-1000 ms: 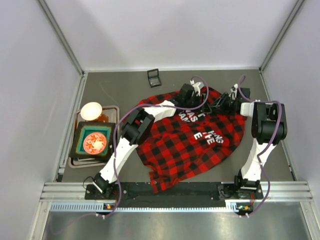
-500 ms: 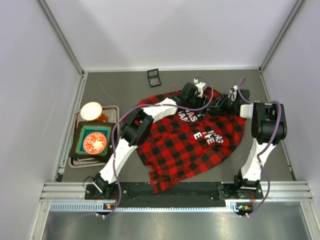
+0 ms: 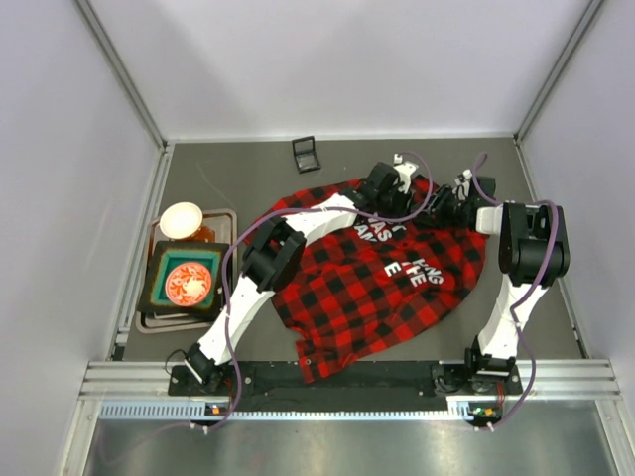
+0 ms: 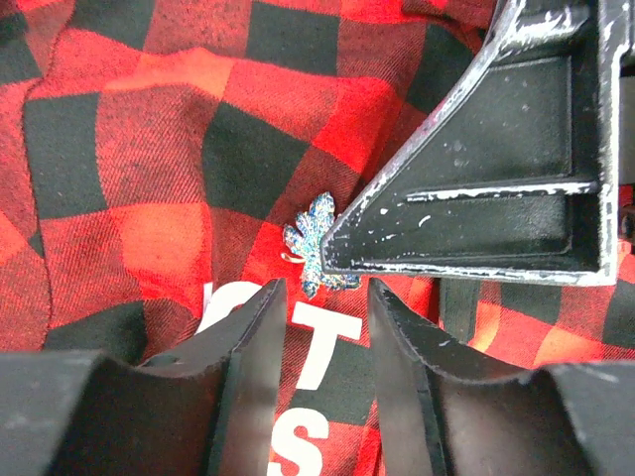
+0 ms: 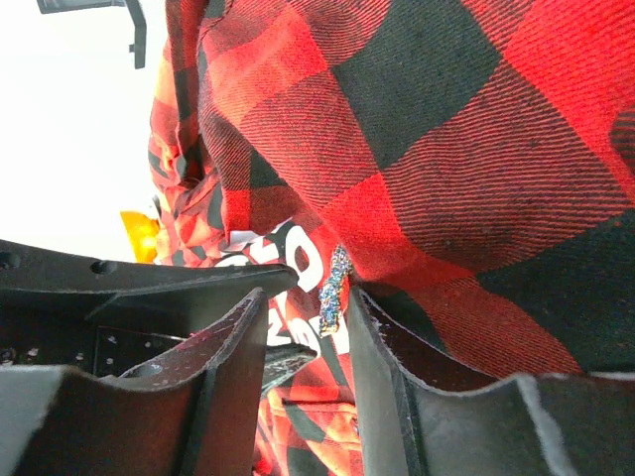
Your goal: Remove the brooch from the garment
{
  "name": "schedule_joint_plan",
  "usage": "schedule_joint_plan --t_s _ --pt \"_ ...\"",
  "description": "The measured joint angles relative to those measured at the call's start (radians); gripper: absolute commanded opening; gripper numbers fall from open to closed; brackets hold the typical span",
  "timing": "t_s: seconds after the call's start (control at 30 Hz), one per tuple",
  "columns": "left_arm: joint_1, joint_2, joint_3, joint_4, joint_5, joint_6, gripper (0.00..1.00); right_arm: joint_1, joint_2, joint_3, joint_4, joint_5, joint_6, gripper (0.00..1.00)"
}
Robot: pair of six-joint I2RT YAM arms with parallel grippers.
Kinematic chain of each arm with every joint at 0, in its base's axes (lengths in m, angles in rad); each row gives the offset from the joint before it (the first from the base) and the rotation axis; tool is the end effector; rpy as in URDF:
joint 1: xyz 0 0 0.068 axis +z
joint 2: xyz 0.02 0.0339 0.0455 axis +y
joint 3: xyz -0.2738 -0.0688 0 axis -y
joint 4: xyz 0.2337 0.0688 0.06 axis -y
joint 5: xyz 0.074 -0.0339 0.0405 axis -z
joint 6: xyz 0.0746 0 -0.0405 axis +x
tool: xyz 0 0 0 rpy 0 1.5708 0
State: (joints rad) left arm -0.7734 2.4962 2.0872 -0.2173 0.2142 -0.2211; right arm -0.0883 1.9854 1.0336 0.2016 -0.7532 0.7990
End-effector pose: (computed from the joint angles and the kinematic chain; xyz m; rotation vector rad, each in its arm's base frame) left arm 0.4154 -0.4277 0.1542 0.7458 2.1701 -0.7748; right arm 0.4116 0.0148 0.1210 0.6424 2.2917 1.2246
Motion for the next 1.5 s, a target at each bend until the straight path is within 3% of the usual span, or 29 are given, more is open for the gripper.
schedule_joint_plan --t_s 0.5,0.8,0.97,1.2,1.5 --pt "0.0 0.048 0.023 0.038 0.026 -0.058 0.35 0.0 0.0 0.002 -0.01 0.003 -0.003 0.38" --pt "0.0 0.048 0.023 0.046 0.042 -0.077 0.59 0.0 0.0 0.01 -0.042 0.028 -0.028 0.38" --pt "-0.002 0.048 0.023 0.059 0.054 -0.077 0.64 0.0 0.0 0.035 -0.064 0.033 -0.049 0.39" --pt "-0.003 0.048 0.023 0.063 0.053 -0.094 0.49 0.0 0.0 0.041 -0.06 0.03 -0.055 0.39" --pt "-0.002 0.05 0.022 0.064 0.046 -0.107 0.38 0.0 0.0 0.042 -0.061 0.027 -0.058 0.41"
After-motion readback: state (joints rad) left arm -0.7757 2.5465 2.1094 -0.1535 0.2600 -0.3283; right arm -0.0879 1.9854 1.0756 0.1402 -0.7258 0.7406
